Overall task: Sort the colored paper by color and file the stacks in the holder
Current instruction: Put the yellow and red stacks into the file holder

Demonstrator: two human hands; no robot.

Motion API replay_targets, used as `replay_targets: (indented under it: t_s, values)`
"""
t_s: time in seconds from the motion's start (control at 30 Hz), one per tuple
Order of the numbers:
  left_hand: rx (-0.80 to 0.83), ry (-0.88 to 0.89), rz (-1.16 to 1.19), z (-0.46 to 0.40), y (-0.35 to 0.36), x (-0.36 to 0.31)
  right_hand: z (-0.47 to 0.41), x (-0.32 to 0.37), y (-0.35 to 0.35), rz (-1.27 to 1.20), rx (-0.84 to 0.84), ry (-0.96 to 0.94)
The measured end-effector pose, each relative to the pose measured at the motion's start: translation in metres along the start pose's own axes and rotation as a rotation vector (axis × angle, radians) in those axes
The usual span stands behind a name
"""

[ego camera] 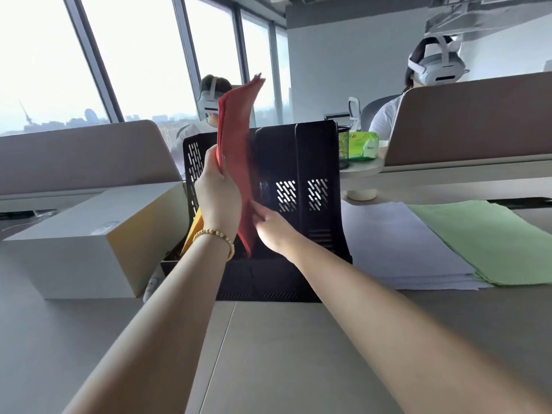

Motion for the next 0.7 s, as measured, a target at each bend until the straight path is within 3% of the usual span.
replay_targets:
  t_s: [0.23, 0.37, 0.57, 0.7]
  values:
    - [0.147, -0.040, -0.026, 0.017, 0.022, 0.010, 0.005, -0.006, -0.008, -0.025, -0.058, -0.030]
    - [0.134, -0.067, -0.051, 0.016, 0.021, 0.013, 0.009, -0.006, -0.018, 0.052, -0.127, -0.042]
    - [0.081, 0.008, -0.410, 0.025, 0.018, 0.025, 0.029, -0.006, -0.033, 0.145, -0.151, -0.088]
    - [0.143, 0.053, -0.477, 0.048, 0.027, 0.014, 0.047, -0.005, -0.046, 0.204, -0.201, -0.124]
Point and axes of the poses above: each hand's wrist, its own z-axis away from the middle knuckle, its own y-axis out of the palm, x = y × z, the point moved 3 cm from there along -z, towards the middle knuckle, and after that the axes turned 12 degrees about -z, right-handed, at the moved point
